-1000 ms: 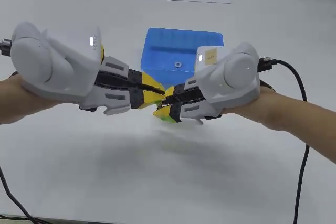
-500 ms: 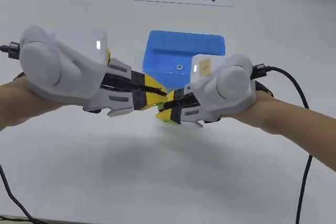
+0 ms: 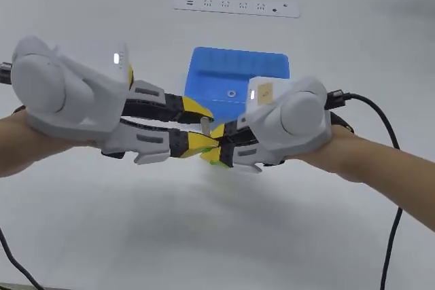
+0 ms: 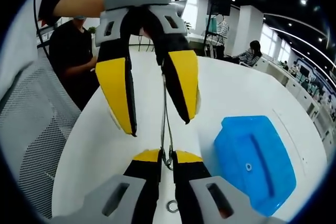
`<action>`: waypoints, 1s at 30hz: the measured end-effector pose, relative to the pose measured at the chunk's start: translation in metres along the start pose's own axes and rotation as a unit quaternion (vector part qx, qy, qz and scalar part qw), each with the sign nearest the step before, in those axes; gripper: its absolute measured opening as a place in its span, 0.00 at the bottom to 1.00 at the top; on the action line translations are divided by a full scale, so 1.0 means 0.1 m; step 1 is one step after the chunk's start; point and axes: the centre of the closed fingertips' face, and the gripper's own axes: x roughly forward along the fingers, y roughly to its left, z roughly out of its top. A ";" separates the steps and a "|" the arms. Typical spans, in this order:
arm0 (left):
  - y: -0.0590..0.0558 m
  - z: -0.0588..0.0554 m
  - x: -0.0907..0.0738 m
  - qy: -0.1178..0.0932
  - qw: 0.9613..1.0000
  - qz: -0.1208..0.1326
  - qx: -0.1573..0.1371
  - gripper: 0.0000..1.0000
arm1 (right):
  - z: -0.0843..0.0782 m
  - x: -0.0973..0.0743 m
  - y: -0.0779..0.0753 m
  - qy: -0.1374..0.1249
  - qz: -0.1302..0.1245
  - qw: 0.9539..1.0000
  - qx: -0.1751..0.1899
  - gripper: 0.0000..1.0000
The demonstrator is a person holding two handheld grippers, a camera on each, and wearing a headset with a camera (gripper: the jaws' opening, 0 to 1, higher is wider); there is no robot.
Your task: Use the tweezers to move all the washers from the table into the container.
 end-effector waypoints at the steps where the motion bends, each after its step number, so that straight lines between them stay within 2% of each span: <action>1: 0.00 0.02 -0.03 -0.007 1.000 0.010 -0.007 0.27 | 0.02 -0.02 0.01 -0.001 -0.001 1.000 0.001 0.09; 4: -0.03 0.05 -0.08 -0.029 0.998 0.029 -0.039 0.37 | 0.06 -0.09 0.02 -0.002 -0.001 1.000 -0.003 0.09; 6: -0.05 0.02 -0.13 -0.034 0.997 0.042 -0.049 0.45 | 0.09 -0.16 0.01 -0.003 -0.002 1.000 -0.008 0.09; 8: -0.08 -0.02 -0.16 -0.033 0.997 0.050 -0.055 0.50 | 0.11 -0.23 -0.02 -0.002 -0.005 1.000 -0.011 0.09; 10: -0.13 -0.07 -0.20 -0.032 0.996 0.054 -0.057 0.53 | 0.18 -0.30 -0.06 -0.021 -0.011 1.000 0.012 0.09; 13: -0.17 -0.15 -0.27 -0.024 0.996 0.065 -0.059 0.58 | 0.26 -0.44 -0.13 -0.035 -0.026 0.999 0.021 0.09; 17: -0.15 -0.13 -0.35 -0.039 0.993 0.093 -0.068 0.72 | 0.37 -0.57 -0.18 -0.047 -0.036 0.998 0.026 0.09; 21: -0.17 -0.13 -0.38 -0.049 0.990 0.107 -0.079 0.83 | 0.46 -0.67 -0.24 -0.054 -0.047 0.997 0.022 0.09; 24: -0.14 -0.14 -0.39 -0.051 0.986 0.125 -0.093 0.99 | 0.53 -0.74 -0.33 -0.061 -0.057 0.996 0.025 0.09; 26: -0.14 -0.14 -0.41 -0.055 0.985 0.128 -0.102 1.00 | 0.55 -0.76 -0.38 -0.063 -0.060 0.996 0.025 0.09; 27: -0.15 -0.14 -0.43 -0.056 0.985 0.127 -0.100 1.00 | 0.55 -0.77 -0.40 -0.062 -0.061 0.996 0.022 0.09; 30: -0.16 -0.14 -0.46 -0.058 0.985 0.129 -0.100 1.00 | 0.55 -0.80 -0.56 -0.061 -0.066 0.996 0.021 0.09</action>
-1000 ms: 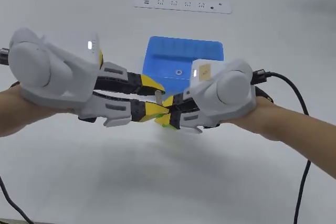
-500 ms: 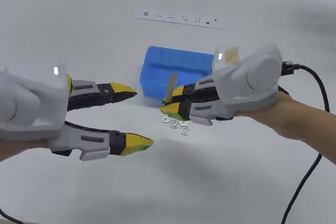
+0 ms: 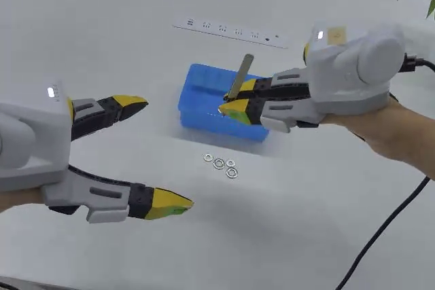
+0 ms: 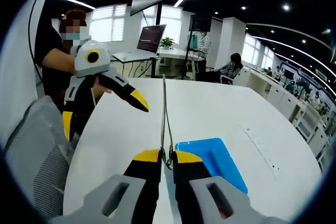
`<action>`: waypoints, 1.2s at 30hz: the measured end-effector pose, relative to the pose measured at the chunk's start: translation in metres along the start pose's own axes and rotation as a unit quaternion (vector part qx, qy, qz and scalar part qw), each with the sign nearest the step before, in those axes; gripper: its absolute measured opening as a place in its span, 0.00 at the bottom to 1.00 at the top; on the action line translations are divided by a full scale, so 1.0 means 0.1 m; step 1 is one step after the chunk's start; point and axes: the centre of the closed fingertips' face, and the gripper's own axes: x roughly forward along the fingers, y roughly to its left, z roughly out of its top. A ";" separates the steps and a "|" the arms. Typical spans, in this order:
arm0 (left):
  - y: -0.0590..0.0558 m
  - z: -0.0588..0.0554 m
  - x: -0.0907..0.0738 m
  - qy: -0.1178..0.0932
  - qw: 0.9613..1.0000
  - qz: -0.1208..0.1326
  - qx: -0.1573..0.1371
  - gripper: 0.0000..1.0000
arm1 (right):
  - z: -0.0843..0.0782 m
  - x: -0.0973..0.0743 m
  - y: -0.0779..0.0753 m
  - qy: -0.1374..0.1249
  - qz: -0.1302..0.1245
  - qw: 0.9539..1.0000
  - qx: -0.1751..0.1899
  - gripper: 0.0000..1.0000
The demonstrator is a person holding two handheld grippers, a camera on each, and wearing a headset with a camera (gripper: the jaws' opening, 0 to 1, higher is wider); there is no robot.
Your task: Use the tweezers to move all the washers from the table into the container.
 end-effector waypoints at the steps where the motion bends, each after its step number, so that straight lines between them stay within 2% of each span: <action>1: 0.01 0.00 0.00 0.000 1.000 0.001 0.000 1.00 | 0.00 0.00 -0.05 -0.001 -0.003 1.000 0.002 0.09; 6: 0.06 -0.04 -0.03 0.003 1.000 0.013 -0.006 1.00 | -0.07 0.08 -0.37 -0.002 -0.023 1.000 0.015 0.09; 9: 0.08 -0.07 -0.05 0.006 1.000 0.018 -0.012 1.00 | -0.15 0.15 -0.52 0.002 -0.031 0.999 0.019 0.09; 12: 0.13 -0.12 -0.07 0.010 1.000 0.026 -0.013 1.00 | -0.26 0.25 -0.60 0.007 -0.034 0.999 0.028 0.09; 15: 0.16 -0.15 -0.07 0.015 0.999 0.031 -0.021 1.00 | -0.39 0.35 -0.61 0.023 -0.025 0.999 0.024 0.09; 22: 0.17 -0.20 -0.04 0.023 0.999 0.036 -0.030 1.00 | -0.57 0.50 -0.59 0.043 -0.008 0.999 0.018 0.09; 28: 0.14 -0.23 -0.01 0.027 0.999 0.032 -0.034 1.00 | -0.66 0.56 -0.62 0.049 -0.006 0.998 0.028 0.10; 32: 0.15 -0.28 0.00 0.042 0.998 0.033 -0.030 0.99 | -0.69 0.56 -0.63 0.053 -0.008 0.998 0.030 0.10; 36: 0.16 -0.28 0.00 0.040 0.998 0.034 -0.033 0.99 | -0.74 0.56 -0.62 0.057 -0.006 0.997 0.042 0.10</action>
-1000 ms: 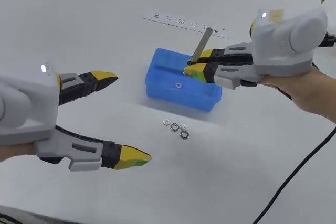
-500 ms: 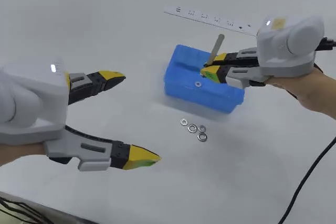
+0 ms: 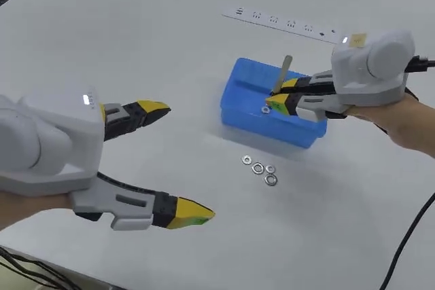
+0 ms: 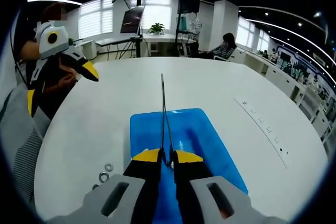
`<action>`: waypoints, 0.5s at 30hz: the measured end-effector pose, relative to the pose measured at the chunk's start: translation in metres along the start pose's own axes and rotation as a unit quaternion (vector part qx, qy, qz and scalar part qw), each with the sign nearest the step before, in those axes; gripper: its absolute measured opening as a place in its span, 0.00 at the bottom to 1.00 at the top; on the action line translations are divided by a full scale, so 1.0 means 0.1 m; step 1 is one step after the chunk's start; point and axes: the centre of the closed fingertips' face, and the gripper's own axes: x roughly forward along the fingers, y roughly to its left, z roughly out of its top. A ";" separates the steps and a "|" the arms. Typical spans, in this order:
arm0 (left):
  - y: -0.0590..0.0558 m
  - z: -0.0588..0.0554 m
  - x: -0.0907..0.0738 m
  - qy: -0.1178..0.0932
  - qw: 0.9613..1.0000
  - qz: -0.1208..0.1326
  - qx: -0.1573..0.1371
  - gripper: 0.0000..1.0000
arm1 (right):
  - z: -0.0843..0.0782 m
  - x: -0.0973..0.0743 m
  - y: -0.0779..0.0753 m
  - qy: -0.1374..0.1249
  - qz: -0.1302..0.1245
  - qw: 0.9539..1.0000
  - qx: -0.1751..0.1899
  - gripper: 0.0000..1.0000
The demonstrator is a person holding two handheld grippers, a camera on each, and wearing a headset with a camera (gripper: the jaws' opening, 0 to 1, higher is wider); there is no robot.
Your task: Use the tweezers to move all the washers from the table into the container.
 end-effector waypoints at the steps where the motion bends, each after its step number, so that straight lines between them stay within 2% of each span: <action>1: 0.00 0.00 0.00 -0.001 1.000 0.000 0.000 0.99 | 0.00 0.00 0.00 0.000 -0.001 1.000 -0.001 0.10; 10: 0.00 0.04 0.01 -0.005 1.000 -0.001 0.001 0.99 | 0.00 -0.02 0.03 0.001 -0.001 1.000 -0.005 0.08; 12: 0.02 0.04 0.03 -0.007 1.000 -0.001 0.000 0.99 | 0.02 -0.02 0.05 0.000 0.001 1.000 -0.011 0.08; 15: 0.12 0.09 0.08 -0.009 1.000 0.000 0.002 0.98 | 0.06 -0.03 0.06 0.002 0.001 1.000 -0.022 0.07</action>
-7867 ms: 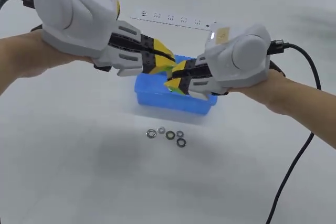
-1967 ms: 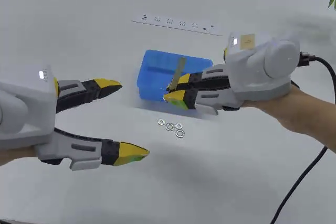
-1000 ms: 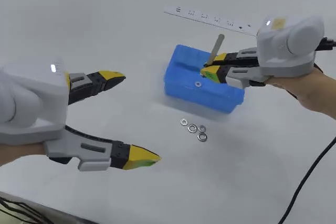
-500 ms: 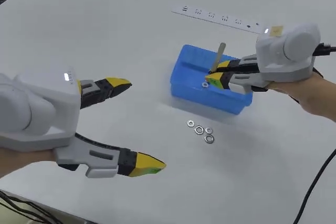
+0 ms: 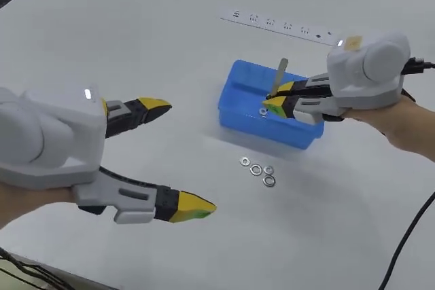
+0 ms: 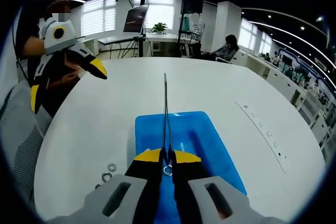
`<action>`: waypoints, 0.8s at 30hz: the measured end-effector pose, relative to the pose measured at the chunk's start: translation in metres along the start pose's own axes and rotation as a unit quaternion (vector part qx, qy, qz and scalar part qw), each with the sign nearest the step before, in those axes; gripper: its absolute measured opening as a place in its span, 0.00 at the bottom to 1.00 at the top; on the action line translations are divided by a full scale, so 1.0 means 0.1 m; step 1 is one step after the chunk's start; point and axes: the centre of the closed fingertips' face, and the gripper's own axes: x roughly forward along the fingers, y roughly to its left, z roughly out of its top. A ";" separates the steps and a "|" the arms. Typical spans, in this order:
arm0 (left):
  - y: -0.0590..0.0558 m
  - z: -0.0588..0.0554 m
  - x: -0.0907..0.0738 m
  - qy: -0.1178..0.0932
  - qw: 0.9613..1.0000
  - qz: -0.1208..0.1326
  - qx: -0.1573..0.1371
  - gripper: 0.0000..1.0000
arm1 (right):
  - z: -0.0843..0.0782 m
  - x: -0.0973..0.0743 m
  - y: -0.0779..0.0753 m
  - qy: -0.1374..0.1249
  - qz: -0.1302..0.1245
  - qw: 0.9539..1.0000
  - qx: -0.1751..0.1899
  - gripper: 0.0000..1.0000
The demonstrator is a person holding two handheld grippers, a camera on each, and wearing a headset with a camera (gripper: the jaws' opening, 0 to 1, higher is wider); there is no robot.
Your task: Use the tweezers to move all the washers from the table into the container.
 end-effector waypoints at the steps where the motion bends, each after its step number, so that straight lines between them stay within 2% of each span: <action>1: 0.03 0.03 0.02 -0.003 1.000 0.001 0.000 0.98 | 0.01 0.00 0.00 0.000 -0.001 1.000 -0.002 0.07; 5: 0.20 0.18 0.11 -0.014 1.000 0.010 0.015 0.96 | 0.04 -0.03 0.00 0.000 -0.006 1.000 -0.005 0.07; 11: 0.33 0.37 0.28 -0.026 0.999 0.005 0.039 0.90 | 0.06 -0.09 0.02 0.002 -0.009 1.000 -0.016 0.07; 13: 0.35 0.42 0.35 -0.024 0.999 -0.001 0.048 0.85 | 0.07 -0.11 0.02 0.001 -0.012 1.000 -0.018 0.07; 17: 0.35 0.56 0.49 -0.030 0.997 -0.014 0.070 0.67 | 0.08 -0.14 0.03 0.001 -0.015 1.000 -0.025 0.07; 20: 0.37 0.65 0.59 -0.029 0.996 -0.020 0.082 0.67 | 0.09 -0.14 0.06 0.001 -0.011 0.999 -0.032 0.07; 24: 0.40 0.80 0.70 -0.038 0.995 -0.029 0.091 0.58 | 0.10 -0.13 0.10 0.002 -0.007 0.999 -0.040 0.08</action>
